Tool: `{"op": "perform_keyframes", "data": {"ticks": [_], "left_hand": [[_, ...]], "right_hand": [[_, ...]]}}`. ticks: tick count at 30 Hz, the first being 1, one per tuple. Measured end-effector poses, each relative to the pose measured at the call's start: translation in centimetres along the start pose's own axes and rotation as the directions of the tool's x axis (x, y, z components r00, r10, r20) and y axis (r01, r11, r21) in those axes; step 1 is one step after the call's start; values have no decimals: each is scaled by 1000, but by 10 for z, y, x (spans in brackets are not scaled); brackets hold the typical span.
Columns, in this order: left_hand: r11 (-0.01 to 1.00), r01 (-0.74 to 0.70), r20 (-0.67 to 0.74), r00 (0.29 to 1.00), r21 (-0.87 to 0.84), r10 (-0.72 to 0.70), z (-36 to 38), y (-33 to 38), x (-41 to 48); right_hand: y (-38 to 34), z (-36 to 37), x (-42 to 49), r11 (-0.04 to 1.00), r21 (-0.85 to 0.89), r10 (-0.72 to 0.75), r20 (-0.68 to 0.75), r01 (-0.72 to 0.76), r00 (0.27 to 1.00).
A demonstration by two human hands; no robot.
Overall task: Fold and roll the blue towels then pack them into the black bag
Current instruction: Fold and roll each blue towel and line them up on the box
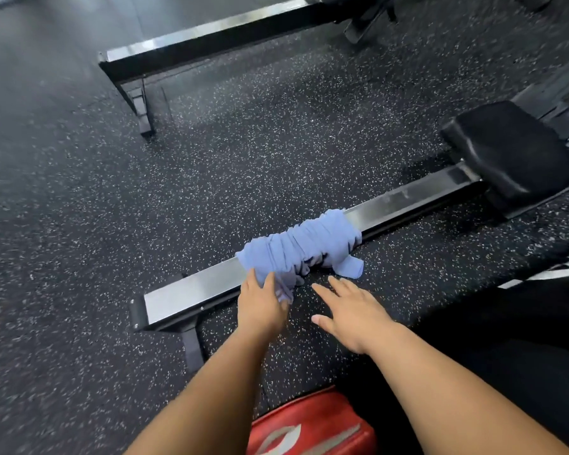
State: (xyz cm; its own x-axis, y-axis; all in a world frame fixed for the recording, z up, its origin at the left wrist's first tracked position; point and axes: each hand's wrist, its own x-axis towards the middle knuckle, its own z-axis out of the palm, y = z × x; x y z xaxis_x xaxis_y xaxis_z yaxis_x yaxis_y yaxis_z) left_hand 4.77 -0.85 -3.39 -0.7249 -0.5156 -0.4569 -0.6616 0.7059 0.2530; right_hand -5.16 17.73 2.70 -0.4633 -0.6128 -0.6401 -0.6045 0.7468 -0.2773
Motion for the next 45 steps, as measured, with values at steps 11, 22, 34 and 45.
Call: {"op": "perform_keyframes", "data": {"ticks": [11,22,34,45], "left_hand": [[994,83,-27,996,-71,-85,8,-25,11],[917,-57,-201,979,-395,-26,-23,-26,0],[560,-46,-128,986,-827,-109,-106,10,-25],[391,-222,-174,973,-893,153,-143,81,-68]], "right_hand": [[4,-2,15,998,61,22,9,-23,1000],[-1,-8,-1,993,112,38,-63,-31,997],[-8,-66,-38,980,201,58,-251,-7,966],[-10,-120,-93,899,421,85,-441,122,894]]}}
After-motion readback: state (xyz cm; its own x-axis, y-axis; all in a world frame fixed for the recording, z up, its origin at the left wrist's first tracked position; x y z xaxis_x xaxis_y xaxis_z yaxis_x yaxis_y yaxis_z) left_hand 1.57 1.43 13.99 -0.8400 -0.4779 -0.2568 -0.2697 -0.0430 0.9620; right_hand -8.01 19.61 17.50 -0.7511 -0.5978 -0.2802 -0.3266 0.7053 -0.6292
